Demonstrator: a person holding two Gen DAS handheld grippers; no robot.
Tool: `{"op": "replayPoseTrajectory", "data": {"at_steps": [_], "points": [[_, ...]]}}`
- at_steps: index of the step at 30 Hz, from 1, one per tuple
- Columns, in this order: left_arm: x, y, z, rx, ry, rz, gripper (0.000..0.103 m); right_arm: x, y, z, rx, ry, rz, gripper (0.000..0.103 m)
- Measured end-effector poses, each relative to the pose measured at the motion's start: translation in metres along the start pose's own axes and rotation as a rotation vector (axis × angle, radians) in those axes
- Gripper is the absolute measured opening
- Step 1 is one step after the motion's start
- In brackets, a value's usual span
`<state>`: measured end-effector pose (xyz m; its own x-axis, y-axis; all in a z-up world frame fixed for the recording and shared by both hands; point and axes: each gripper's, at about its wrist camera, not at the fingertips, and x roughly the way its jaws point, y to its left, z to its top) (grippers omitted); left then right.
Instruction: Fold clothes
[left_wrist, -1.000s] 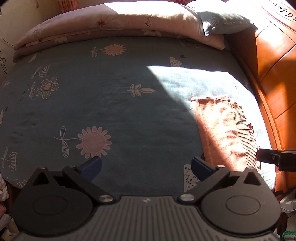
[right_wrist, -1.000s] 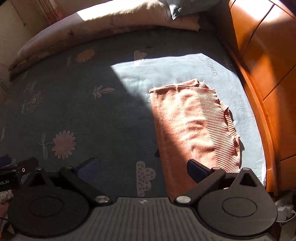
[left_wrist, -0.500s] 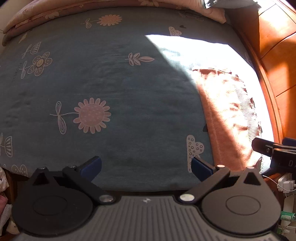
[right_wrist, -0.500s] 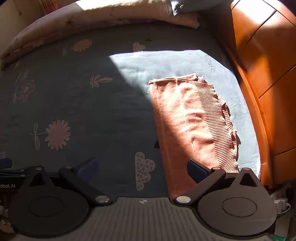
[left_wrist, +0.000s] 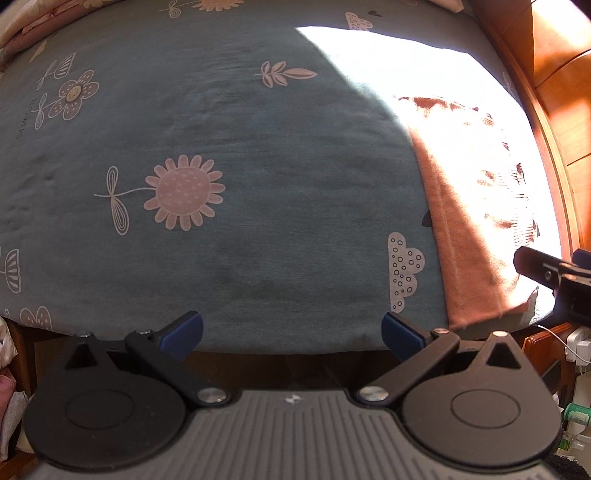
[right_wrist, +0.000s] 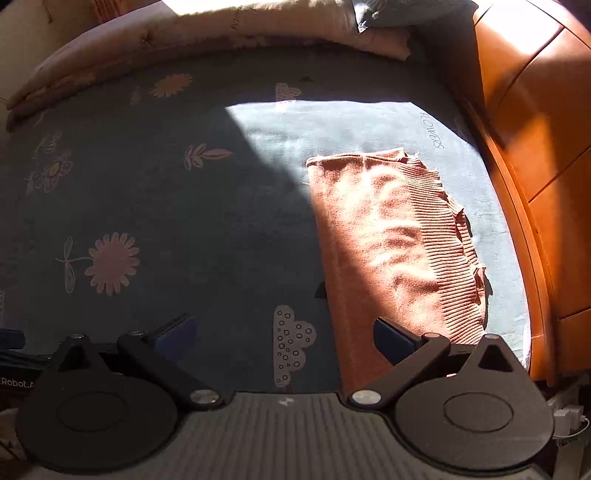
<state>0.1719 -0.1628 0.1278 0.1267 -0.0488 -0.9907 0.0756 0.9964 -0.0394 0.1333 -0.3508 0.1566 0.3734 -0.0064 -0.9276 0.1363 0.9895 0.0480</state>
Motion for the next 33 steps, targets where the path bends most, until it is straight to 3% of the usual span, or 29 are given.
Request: {"op": "replayPoseTrajectory", "data": {"at_steps": [13,33], "points": [[0.001,-0.0019,0.0049,-0.001,0.007,0.021,0.102,0.0068,0.0049,-0.0021,-0.024,0.049,0.029,0.103],[0.0016,-0.0013,0.0071,0.007,-0.024,0.042,0.102,0.0074,0.005,0.0022,-0.053,0.043,0.021,0.103]]}}
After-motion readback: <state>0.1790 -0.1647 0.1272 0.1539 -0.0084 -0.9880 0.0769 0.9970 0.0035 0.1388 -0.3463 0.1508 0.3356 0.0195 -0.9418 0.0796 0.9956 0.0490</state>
